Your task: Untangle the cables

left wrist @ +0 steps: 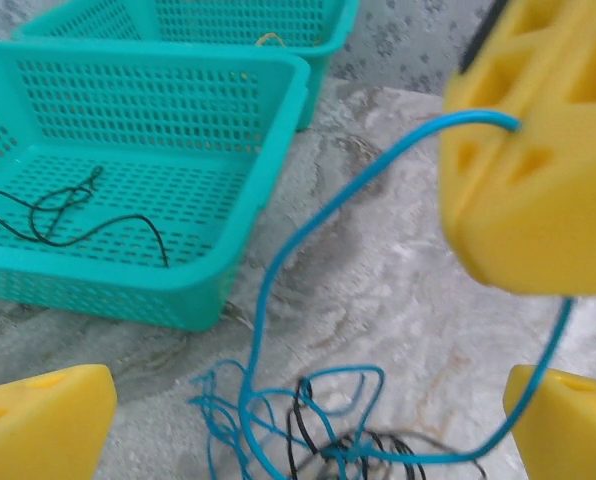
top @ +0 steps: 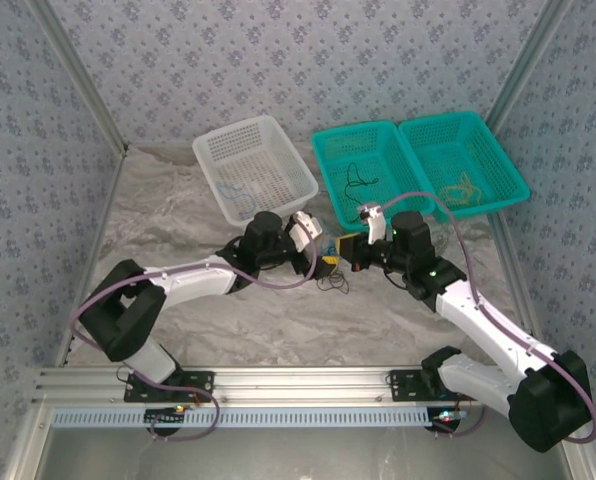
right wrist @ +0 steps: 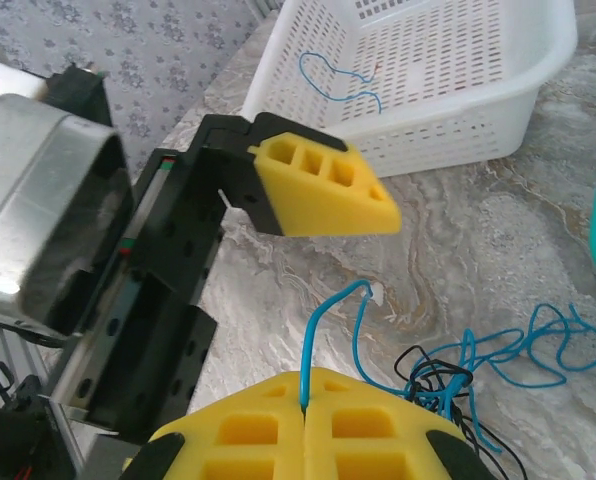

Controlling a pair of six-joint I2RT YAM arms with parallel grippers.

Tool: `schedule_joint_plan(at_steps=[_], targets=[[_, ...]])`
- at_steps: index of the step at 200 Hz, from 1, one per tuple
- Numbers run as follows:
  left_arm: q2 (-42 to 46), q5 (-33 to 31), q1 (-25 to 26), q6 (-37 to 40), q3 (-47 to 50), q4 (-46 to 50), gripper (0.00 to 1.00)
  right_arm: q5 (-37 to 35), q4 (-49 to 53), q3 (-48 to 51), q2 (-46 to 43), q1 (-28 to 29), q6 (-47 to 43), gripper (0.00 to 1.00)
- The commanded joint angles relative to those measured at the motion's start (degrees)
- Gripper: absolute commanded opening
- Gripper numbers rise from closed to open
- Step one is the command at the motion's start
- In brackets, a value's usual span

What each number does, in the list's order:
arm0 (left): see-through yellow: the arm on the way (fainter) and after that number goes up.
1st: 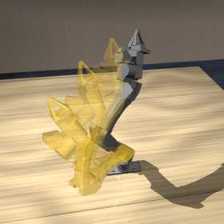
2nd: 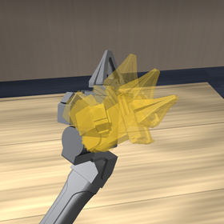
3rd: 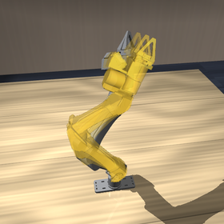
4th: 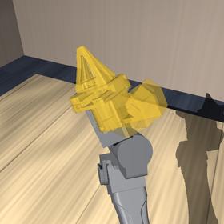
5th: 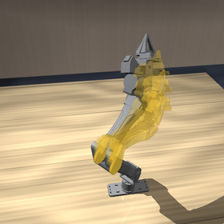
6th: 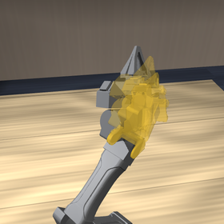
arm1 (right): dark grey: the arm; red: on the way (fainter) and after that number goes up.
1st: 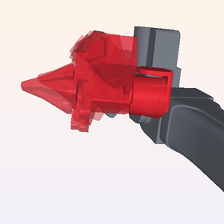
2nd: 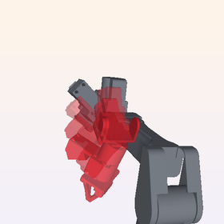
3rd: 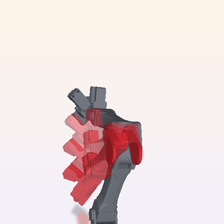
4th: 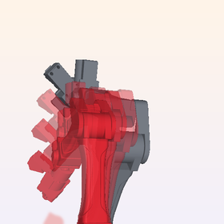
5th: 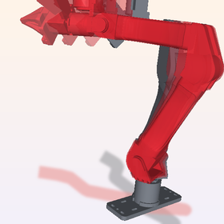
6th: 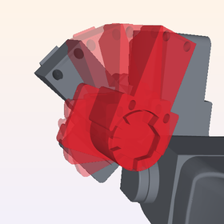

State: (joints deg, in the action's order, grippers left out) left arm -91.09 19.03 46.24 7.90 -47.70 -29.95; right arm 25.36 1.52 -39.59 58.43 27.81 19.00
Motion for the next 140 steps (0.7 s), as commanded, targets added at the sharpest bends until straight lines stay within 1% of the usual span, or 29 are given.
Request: schedule_joint_plan(at_steps=[1,17,29,41,49,71,83,99,140], targets=[[-0.9,-5.5,2.4,-0.4,0.9,-11.0,0.99,1.9,-1.7,-1.9,0.0,0.4,0.6,0.0],[-1.1,-5.7,2.4,-1.2,0.7,-11.7,1.0,1.8,-2.9,-1.8,0.4,0.4,1.9,0.0],[-1.5,-4.0,2.4,-1.2,-0.2,-10.5,0.99,2.0,-4.0,-1.6,0.7,0.6,2.5,0.0],[-2.1,-1.8,2.5,-1.6,-1.2,-8.8,0.94,2.5,-4.5,-1.7,1.0,0.7,2.8,0.0],[-2.6,-0.3,2.4,-1.9,-1.8,-8.2,0.88,3.0,-4.7,-1.8,1.1,0.7,2.9,0.0],[-4.1,2.1,2.2,-3.3,-2.6,-7.4,0.67,4.2,-5.2,-1.9,1.2,0.8,2.6,0.0],[-4.8,3.3,2.1,-4.5,-2.7,-7.9,0.57,4.7,-5.3,-2.1,1.2,0.9,2.3,0.0],[-5.9,4.4,2.0,-5.6,-2.9,-8.6,0.46,4.6,-5.1,-2.5,1.2,1.0,1.8,0.0],[-8.9,4.2,1.3,-7.4,-2.8,-9.2,0.19,3.5,-7.1,-3.3,0.9,1.0,1.6,0.0]])
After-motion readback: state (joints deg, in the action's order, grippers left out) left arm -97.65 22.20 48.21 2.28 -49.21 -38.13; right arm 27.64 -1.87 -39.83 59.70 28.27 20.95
